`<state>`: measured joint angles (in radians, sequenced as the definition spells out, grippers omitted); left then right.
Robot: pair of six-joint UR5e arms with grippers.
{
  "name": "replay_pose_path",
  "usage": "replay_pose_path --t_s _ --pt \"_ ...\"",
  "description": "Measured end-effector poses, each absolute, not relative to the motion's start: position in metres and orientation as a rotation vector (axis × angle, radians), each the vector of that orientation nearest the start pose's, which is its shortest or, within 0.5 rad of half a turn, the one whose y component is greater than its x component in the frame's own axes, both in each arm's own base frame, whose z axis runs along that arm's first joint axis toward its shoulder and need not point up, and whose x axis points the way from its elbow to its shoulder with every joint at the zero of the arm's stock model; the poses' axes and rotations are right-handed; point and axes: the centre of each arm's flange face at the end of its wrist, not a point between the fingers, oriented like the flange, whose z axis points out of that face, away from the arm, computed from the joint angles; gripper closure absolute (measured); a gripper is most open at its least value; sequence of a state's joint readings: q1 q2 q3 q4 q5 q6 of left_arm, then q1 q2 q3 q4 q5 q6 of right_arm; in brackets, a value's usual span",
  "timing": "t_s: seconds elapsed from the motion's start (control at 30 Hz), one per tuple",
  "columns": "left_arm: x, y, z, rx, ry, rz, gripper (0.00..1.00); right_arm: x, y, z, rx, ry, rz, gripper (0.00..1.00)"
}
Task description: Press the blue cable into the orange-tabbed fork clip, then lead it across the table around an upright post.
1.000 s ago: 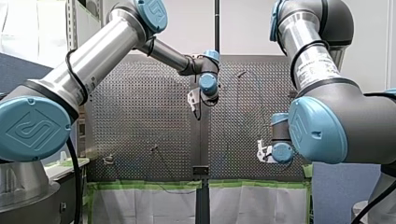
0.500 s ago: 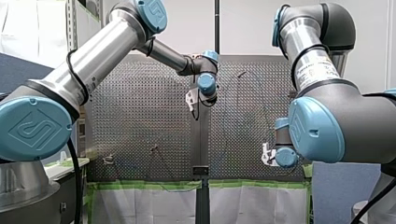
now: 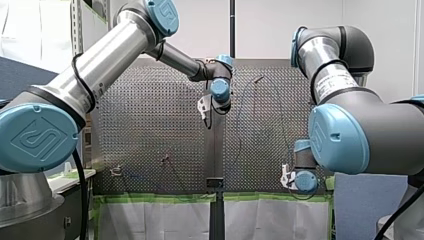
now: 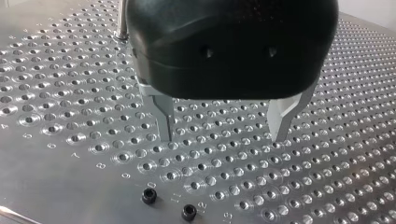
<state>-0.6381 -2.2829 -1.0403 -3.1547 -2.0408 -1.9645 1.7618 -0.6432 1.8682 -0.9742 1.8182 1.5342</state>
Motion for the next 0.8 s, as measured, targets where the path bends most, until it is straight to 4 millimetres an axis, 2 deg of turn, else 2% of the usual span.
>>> replay_pose_path --t_s 0.37,0.8 --pt "0.540 -0.501 0.299 -0.130 1.755 -0.331 0.00 0.206 -0.495 -0.128 1.451 -1.400 0.919 1.00" --pt "0.539 -0.500 0.298 -0.120 1.764 -0.322 0.00 0.208 -0.502 -0.132 1.462 -1.402 0.909 1.00"
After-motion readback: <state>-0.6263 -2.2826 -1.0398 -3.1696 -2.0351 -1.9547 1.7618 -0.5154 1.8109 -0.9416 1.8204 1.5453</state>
